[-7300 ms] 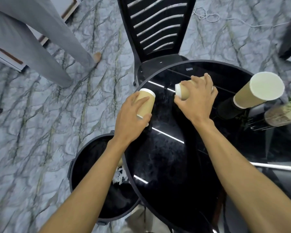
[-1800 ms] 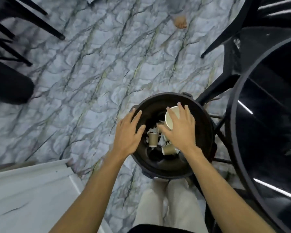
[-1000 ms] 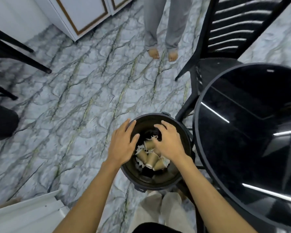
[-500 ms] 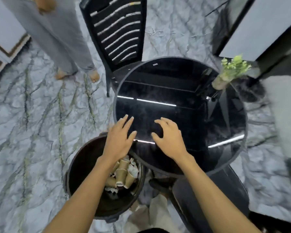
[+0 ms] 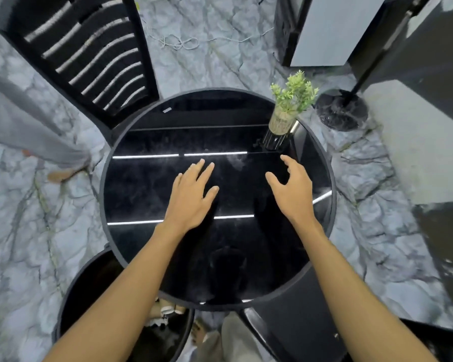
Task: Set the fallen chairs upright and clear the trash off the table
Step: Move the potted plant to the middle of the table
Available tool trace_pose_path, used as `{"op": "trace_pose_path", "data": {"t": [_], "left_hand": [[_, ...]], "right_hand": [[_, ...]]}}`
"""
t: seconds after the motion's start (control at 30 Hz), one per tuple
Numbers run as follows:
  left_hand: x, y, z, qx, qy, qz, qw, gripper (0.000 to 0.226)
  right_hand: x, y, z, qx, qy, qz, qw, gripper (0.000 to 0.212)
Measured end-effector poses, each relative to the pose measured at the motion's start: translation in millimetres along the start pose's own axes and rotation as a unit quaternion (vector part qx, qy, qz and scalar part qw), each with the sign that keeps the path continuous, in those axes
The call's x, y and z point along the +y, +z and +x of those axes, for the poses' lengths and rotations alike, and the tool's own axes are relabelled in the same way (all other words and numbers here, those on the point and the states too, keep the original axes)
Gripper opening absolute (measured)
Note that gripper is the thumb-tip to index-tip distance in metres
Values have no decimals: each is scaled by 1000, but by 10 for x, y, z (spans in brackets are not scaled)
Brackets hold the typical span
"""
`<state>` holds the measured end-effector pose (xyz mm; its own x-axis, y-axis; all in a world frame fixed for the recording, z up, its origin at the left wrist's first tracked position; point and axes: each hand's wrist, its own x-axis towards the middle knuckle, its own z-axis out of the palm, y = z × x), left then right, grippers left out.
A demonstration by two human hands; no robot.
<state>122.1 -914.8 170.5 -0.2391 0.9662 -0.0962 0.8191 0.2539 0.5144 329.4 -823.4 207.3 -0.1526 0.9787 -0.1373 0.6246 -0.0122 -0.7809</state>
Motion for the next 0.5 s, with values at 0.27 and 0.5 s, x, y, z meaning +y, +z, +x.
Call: {"op": "trace_pose_path", "data": {"t": [0.27, 0.5], "left_hand": [[-61, 192, 709, 28, -11, 5, 1000, 56], [-116, 409, 1127, 53, -1, 42, 998, 53]], "right_hand": [[52, 215, 881, 64, 14, 76, 995, 67], [152, 439, 1285, 117, 14, 131, 984, 76]]}}
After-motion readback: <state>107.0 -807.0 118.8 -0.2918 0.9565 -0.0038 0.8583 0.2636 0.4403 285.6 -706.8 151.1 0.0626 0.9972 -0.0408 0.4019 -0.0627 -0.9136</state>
